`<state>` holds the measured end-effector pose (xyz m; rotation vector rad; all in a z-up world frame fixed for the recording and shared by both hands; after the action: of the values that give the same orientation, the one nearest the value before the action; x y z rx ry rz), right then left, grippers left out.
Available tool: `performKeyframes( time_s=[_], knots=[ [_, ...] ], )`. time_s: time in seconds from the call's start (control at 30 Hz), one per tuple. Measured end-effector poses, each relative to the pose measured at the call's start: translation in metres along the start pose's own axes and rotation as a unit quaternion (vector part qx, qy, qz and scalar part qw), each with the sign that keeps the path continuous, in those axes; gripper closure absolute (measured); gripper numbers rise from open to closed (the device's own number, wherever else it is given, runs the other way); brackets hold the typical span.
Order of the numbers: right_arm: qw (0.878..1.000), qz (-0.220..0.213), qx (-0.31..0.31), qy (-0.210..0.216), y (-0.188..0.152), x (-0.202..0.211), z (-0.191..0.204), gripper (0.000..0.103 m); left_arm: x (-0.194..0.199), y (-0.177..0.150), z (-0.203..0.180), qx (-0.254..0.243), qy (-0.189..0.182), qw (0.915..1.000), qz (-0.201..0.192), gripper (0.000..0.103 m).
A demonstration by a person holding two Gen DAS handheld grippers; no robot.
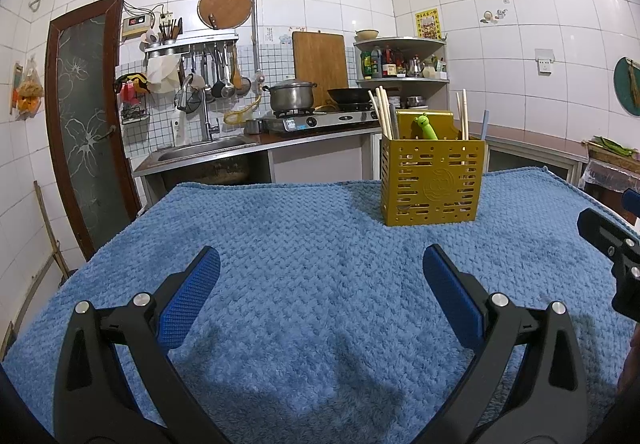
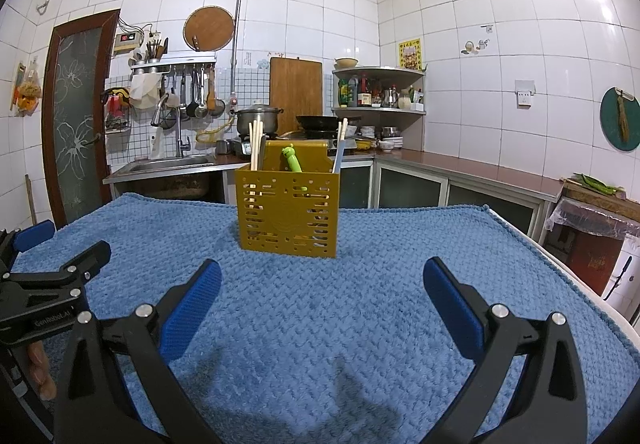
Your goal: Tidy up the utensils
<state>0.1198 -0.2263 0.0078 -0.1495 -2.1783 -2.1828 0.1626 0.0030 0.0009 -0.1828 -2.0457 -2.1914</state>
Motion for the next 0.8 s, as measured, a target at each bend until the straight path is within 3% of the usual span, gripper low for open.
performKeyframes(
  time_s=[0.8],
  knots=[
    [1.0,0.001,-0.001,-0.001,0.0004,0.001,0.0008,0.004,-0.001,-0.0002,-0.003,-0.004,0.001,1.0,-0.001,0.005]
  ],
)
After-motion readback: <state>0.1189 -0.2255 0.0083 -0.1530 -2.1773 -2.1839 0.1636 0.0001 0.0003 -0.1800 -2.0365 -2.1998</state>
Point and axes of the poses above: each gripper's, at about its wrist camera, not at the fingertips, and x roughly against the way its jaws point, z to its left, y to its top, the point moved 8 cm from there along -x, roughly the way its jaws point, and after that the axes turned 8 degrees about -z, right-handed, at the moved point
